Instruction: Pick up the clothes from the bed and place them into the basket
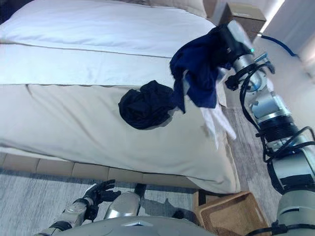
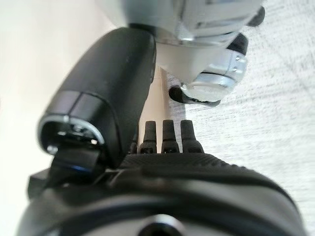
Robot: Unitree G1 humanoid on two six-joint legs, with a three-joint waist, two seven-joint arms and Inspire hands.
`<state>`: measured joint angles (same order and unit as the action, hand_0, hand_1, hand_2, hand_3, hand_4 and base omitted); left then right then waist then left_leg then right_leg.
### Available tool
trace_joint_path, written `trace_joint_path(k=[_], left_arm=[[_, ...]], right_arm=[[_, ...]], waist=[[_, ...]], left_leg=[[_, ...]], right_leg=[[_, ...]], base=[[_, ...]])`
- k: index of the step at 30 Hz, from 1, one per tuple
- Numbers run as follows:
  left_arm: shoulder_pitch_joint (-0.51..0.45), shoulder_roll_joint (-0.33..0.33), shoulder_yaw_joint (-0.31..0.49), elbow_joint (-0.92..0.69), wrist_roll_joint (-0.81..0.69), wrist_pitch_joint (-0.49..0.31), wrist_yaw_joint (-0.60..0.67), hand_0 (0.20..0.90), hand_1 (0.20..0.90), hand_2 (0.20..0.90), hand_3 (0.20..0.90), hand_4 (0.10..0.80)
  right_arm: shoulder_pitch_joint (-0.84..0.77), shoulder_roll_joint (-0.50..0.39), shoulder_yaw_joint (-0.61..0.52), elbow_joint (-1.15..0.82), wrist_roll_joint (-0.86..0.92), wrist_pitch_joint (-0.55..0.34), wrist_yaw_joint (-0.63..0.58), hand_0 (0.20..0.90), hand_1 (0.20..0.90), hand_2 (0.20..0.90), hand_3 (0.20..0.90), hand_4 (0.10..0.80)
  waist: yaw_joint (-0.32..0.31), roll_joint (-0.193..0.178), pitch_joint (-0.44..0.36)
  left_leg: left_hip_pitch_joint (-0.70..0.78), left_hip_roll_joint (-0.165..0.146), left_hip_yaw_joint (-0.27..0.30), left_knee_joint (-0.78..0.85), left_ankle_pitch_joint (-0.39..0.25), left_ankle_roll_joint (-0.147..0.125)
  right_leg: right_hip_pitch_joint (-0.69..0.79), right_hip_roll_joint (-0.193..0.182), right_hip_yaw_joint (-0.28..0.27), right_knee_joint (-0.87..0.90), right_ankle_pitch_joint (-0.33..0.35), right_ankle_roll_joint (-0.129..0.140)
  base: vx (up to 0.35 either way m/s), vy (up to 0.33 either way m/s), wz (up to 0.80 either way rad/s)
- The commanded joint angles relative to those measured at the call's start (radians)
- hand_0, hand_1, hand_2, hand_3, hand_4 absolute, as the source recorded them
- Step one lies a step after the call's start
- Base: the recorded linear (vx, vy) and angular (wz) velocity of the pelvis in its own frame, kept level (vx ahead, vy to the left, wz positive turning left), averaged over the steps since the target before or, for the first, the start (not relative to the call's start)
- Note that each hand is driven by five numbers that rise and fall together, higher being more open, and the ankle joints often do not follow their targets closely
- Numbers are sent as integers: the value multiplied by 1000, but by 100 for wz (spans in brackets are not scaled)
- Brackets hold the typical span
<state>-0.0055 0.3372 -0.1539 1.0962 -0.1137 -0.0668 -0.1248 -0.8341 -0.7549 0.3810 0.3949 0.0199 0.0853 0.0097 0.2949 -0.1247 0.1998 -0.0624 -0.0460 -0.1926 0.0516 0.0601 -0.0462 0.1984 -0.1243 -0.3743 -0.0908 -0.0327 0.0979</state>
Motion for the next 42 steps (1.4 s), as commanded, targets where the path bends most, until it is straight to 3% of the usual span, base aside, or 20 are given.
trace_joint_path(k=[1, 11, 12, 13, 21, 22, 23, 42], left_arm=[[55, 39, -53, 43, 34, -1, -11, 900, 900, 900, 900, 800], [68, 44, -49, 24, 43, -4, -9, 900, 900, 900, 900, 800], [66, 44, -47, 23, 46, -4, -12, 900, 900, 900, 900, 800], [66, 45, -45, 21, 47, -5, -15, 900, 900, 900, 900, 800], [57, 51, -57, -4, 38, 1, -22, 900, 900, 900, 900, 800], [54, 53, -60, -8, 36, 5, -21, 900, 900, 900, 900, 800], [53, 53, -61, -9, 34, 6, -21, 900, 900, 900, 900, 800], [63, 58, -61, -31, 40, 6, -24, 900, 900, 900, 900, 800]], right_arm=[[-205, 9, 2, 13, 32, -53, -83, 300, 300, 300, 200, 100], [-197, 33, 2, 78, -23, 61, -124, 300, 300, 300, 200, 100], [-194, 34, 4, 86, -40, 78, -109, 411, 411, 411, 329, 229], [-193, 34, 7, 92, -52, 94, -87, 900, 900, 900, 900, 800], [-161, 3, 60, 140, -105, 118, 51, 900, 900, 900, 900, 800], [-161, 2, 65, 144, -109, 117, 69, 540, 540, 540, 480, 380], [-163, 2, 69, 148, -110, 114, 74, 300, 300, 300, 200, 100], [-132, 2, 84, 136, -210, 70, 119, 300, 300, 300, 200, 100]], waist=[[40, -13, -77], [67, -3, -64], [67, -3, -65], [67, -3, -65], [57, -7, -57], [56, -7, -55], [56, -7, -54], [58, -7, -24]], left_leg=[[100, 0, 56, -105, -81, 46], [99, -7, 21, -119, -64, 42], [98, -7, 21, -119, -63, 41], [98, -7, 21, -119, -63, 41], [100, -2, 30, -115, -63, 42], [99, 0, 31, -114, -63, 42], [97, 0, 33, -112, -63, 42], [74, -1, 27, -99, -60, 43]], right_leg=[[-60, 19, -20, 66, 1, -28], [-45, 9, -50, 81, -11, -25], [-45, 8, -49, 83, -11, -24], [-45, 7, -50, 83, -11, -23], [-47, 5, -40, 90, -12, -22], [-49, 4, -38, 91, -11, -22], [-50, 4, -37, 91, -10, -21], [-75, 2, -26, 108, -8, -18]], base=[[-9, 29, 24], [13, 23, 15], [0, 0, 0], [0, 0, 0], [0, 0, 0], [0, 0, 0], [0, 0, 0], [-1, -1, -1]])
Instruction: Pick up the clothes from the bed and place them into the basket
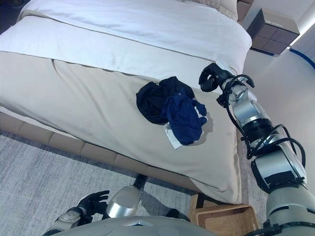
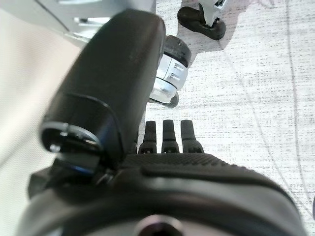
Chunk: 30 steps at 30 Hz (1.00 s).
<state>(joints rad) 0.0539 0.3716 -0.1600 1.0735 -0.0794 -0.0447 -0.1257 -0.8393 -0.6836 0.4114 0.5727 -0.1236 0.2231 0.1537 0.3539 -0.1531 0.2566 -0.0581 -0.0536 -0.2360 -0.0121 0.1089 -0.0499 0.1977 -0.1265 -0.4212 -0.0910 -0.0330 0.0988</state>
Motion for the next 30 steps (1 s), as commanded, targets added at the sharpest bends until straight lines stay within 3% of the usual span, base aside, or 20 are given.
trace_joint_path(k=[1, 2, 3, 4, 14, 30], left_arm=[[1, 25, -60, -12, 4, -14, -21, 900, 900, 900, 900, 800], [0, 26, -60, -13, 3, -15, -22, 900, 900, 900, 900, 800], [-3, 27, -63, -16, -1, -17, -21, 900, 900, 900, 900, 800], [-8, 28, -67, -20, -7, -20, -21, 900, 900, 900, 900, 800], [-123, 43, -130, -73, -84, -34, 1, 900, 900, 900, 900, 800], [-123, 35, -155, -85, -115, -55, -3, 900, 900, 900, 900, 800]], right_arm=[[-118, -62, 58, -42, -81, -65, -30, 300, 300, 300, 200, 100], [-116, -60, 61, -40, -87, -66, -35, 300, 300, 300, 200, 100], [-111, -53, 68, -38, -111, -58, -28, 853, 853, 853, 845, 745], [-109, -46, 74, -34, -123, -44, -16, 900, 900, 900, 900, 800], [-181, 55, 171, 152, -192, 70, -60, 900, 900, 900, 900, 800], [-234, 85, 130, 373, -139, 132, -75, 900, 900, 900, 900, 800]], waist=[[1, 21, -77], [1, 20, -75], [3, 20, -70], [6, 21, -62], [49, 36, 66], [86, 63, 109]], left_leg=[[66, 7, 69, -34, -109, 48], [63, 7, 68, -33, -108, 48], [54, 6, 67, -29, -108, 47], [43, 5, 64, -22, -107, 47], [-85, -3, 23, 16, -88, 51], [-109, -8, -6, 5, -86, 41]], right_leg=[[-77, 4, 20, 109, -7, -18], [-79, 4, 20, 109, -6, -18], [-85, 3, 19, 112, -6, -18], [-92, 2, 17, 116, -7, -18], [-187, 5, 4, 152, -9, -27], [-197, 7, -16, 170, -44, -30]], base=[[0, 0, 0], [0, 0, 0], [-39, -5, 0], [-53, -1, 0], [-114, -33, 5], [29, 1, 7]])
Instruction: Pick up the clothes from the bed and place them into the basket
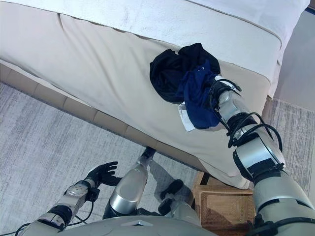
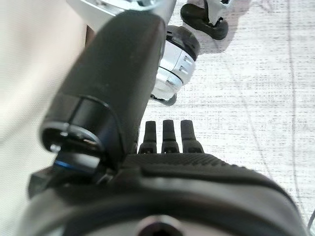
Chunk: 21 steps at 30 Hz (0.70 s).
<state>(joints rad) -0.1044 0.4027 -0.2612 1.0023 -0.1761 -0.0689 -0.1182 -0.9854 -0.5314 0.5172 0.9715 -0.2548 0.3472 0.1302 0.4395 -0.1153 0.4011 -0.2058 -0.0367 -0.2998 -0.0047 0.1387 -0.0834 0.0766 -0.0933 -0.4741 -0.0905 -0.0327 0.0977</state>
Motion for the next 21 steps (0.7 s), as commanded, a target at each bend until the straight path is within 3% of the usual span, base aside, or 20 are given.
trace_joint_path(k=[1, 3, 4, 5, 12, 21], left_arm=[[37, 5, -54, -16, -18, -31, -12, 900, 900, 900, 900, 800], [37, 4, -57, -16, -16, -35, -12, 900, 900, 900, 900, 800], [33, 5, -60, -16, -18, -34, -13, 900, 900, 900, 900, 800], [30, 5, -63, -19, -23, -36, -13, 900, 900, 900, 900, 800], [28, 0, -71, -39, -40, -46, -4, 900, 900, 900, 900, 800], [50, 4, -49, -50, -31, -38, 16, 900, 900, 900, 900, 800]], right_arm=[[-87, -68, 23, -19, -14, 8, -43, 900, 900, 900, 900, 800], [-88, -65, 24, -10, -32, 2, -40, 900, 900, 900, 900, 800], [-90, -63, 28, -9, -47, 0, -38, 636, 636, 636, 593, 493], [-91, -60, 35, -9, -66, -10, -41, 300, 300, 300, 200, 100], [-96, -52, 53, -92, -98, -35, -122, 300, 300, 300, 200, 100], [-92, -106, -13, -361, -69, -100, -362, 300, 300, 300, 200, 100]], waist=[[1, 26, -35], [1, 28, -32], [0, 29, -30], [-1, 31, -27], [-9, 30, -17], [-46, 9, -28]], left_leg=[[37, -25, 58, -1, -116, 74], [34, -28, 56, 1, -116, 75], [33, -28, 57, 3, -116, 75], [30, -29, 59, 3, -115, 76], [16, -28, 64, -1, -112, 76], [26, -22, 87, -16, -99, 89]], right_leg=[[-77, -27, 36, 172, -45, -29], [-81, -29, 38, 177, -47, -29], [-83, -30, 38, 179, -47, -29], [-86, -30, 40, 179, -46, -28], [-101, -24, 51, 169, -37, -25], [-111, -15, 73, 152, 1, -17]], base=[[46, 12, 1], [35, 14, 0], [0, 0, 0], [0, 0, 0], [0, 0, 0], [-38, 8, -4]])
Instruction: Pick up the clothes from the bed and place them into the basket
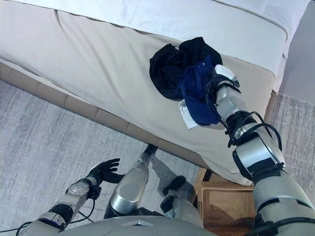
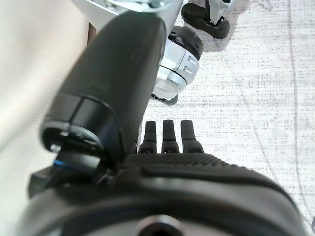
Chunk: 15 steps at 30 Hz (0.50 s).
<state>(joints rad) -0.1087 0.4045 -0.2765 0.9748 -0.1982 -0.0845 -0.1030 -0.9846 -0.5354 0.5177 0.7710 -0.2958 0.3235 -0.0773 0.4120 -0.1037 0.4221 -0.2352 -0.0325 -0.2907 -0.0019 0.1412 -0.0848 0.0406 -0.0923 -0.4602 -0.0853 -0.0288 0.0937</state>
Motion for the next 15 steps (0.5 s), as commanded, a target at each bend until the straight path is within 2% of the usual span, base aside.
trace_joint_path(k=[1, 7, 9, 12, 15], left_arm=[[64, 1, -26, -15, 0, -25, 6, 900, 900, 900, 900, 800], [127, -7, 31, 30, 65, -34, 4, 900, 900, 900, 900, 800], [153, -13, 54, 58, 89, -43, -4, 900, 900, 900, 900, 800], [173, -23, 73, 87, 115, -44, -15, 900, 900, 900, 900, 800], [173, -27, 81, 100, 126, -29, -21, 900, 900, 900, 900, 800]], right_arm=[[-81, -114, -35, -213, -42, -90, -190, 300, 300, 300, 200, 100], [20, -228, -198, -509, -58, -154, -333, 300, 300, 300, 200, 100], [63, -282, -271, -598, -46, -203, -416, 300, 300, 300, 200, 100], [94, -351, -357, -695, -28, -227, -510, 300, 300, 300, 200, 100], [108, -411, -419, -747, 14, -210, -556, 300, 300, 300, 200, 100]], waist=[[-26, -7, -60], [-85, -23, -147], [-117, -19, -193], [-160, -7, -250], [-195, 2, -288]], left_leg=[[69, -24, 83, -22, -106, 93], [154, -17, 116, -39, -137, 110], [190, -16, 136, -42, -152, 117], [230, -13, 162, -52, -161, 122], [260, -10, 190, -61, -170, 123]], right_leg=[[-68, -15, 64, 147, -4, -12], [-25, -13, 113, 147, -10, -5], [-8, -15, 138, 145, -14, 1], [7, -15, 165, 140, -14, 7], [16, -13, 187, 134, -14, 9]], base=[[30, -36, -6], [71, -9, -19], [88, 13, -30], [53, 8, -41], [3, -4, -27]])
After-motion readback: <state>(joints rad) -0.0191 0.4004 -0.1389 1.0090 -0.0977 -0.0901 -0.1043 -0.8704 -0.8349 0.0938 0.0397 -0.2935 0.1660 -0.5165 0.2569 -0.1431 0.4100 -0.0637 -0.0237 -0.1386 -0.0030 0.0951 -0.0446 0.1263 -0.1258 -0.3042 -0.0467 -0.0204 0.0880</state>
